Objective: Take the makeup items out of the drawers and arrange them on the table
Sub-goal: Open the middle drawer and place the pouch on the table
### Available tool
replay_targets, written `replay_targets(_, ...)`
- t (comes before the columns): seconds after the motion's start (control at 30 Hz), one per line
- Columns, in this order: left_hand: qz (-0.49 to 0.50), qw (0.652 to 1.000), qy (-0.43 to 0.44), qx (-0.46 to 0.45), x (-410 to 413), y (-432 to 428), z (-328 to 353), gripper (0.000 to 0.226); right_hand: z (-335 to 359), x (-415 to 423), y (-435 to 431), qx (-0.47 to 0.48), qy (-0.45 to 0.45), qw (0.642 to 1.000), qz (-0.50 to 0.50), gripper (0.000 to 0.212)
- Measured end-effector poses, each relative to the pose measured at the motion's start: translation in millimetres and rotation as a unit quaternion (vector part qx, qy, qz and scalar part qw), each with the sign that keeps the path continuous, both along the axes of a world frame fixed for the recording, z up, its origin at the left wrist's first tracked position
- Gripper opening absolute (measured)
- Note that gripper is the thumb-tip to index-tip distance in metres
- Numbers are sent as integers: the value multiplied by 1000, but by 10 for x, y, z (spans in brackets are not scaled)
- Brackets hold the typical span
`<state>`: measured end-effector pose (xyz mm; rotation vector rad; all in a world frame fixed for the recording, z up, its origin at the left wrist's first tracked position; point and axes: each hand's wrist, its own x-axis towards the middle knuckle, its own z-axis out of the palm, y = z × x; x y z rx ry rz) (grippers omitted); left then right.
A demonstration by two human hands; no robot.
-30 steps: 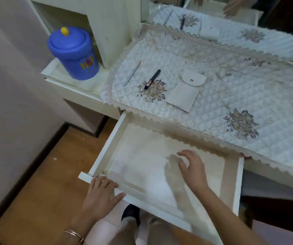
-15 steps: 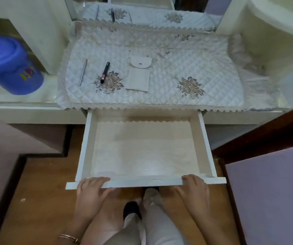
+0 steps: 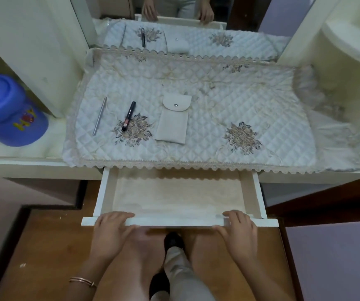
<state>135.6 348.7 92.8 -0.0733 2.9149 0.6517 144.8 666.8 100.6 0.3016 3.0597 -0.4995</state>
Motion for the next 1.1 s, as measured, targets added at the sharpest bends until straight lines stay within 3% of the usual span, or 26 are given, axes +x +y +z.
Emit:
replay_targets(0.17, -2, 996, 62, -67, -676, 140, 164, 74, 44, -742, 4, 89, 56, 993, 44, 92)
replay_targets(0.27, -27, 991, 86, -97, -969, 160, 154, 85, 76, -1086, 18, 108, 74, 988, 84, 101)
replay_targets(0.43, 1, 993, 72, -92, -1365, 202, 142, 75, 37, -1472, 1, 109, 50, 988, 98, 88)
replay_targets(0.57, 85, 992, 56, -75, -1455, 307, 189, 71, 48, -1589, -5, 92, 43, 992, 76, 84)
replay_targets(0.77, 62, 995, 24, -70, -1354, 371, 180, 69, 103, -1514, -18, 72, -5, 994, 84, 84)
replay_targets(0.9, 36, 998, 3, -55, -1274, 410, 316, 57, 269, -1420, 52, 18, -17, 994, 108, 63)
replay_targets(1.03, -38, 998, 26, -42, -891, 333, 275, 50, 386, -900, 158, -48, -38, 997, 55, 49)
replay_targets(1.1, -54, 997, -48, -14, -562, 307, 237, 42, 390, -433, 169, -122, -82, 989, -10, 48)
